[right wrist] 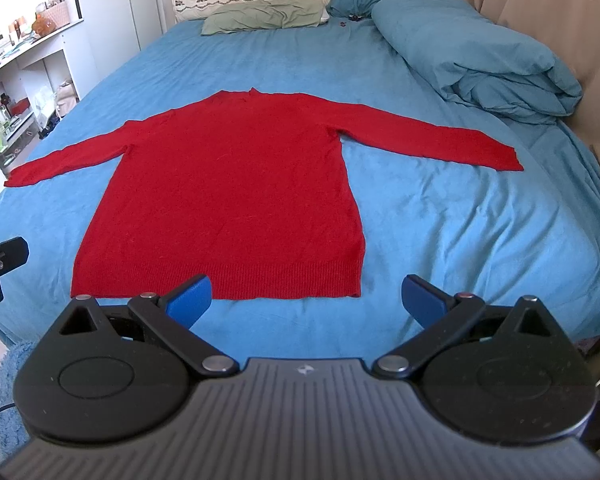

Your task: Fold small clothes

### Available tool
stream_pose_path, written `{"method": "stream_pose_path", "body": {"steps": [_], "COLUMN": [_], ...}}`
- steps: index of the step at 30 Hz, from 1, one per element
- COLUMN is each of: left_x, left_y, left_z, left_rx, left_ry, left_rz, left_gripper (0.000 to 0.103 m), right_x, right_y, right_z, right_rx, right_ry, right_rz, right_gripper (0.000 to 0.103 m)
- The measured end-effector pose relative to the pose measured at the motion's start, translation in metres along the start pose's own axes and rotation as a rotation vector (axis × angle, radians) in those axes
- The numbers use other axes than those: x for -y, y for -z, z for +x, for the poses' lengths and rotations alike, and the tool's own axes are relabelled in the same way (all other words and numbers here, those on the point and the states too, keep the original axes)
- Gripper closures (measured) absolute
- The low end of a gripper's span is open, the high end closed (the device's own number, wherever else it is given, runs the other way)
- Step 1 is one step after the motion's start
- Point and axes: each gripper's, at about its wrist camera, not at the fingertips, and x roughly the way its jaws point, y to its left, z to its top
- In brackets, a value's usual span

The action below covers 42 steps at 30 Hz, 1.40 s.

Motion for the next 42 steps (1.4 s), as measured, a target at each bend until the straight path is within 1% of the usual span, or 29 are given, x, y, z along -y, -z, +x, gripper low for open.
{"method": "stream_pose_path", "body": {"steps": [27, 42], "left_x": [-0.0009, -0.0005], "left_y": [-0.0016, -0.0029], "left_z": [-0.0011, -0.0029], "left_rx": [0.005, 0.011], "left_ry": [0.019, 0.016], "left_rz": [0.003, 0.007], "left_gripper": [0.0, 0.0], "right_x": [0.0001, -0.0002], "right_y": [0.0009, 0.0004], "right_z": [0.002, 0.002], "right_rx": [-0.008, -0.003], "right_ry": [-0.011, -0.009], "right_rz": [0.001, 0.003], "right_gripper": [0.0, 0.0]}}
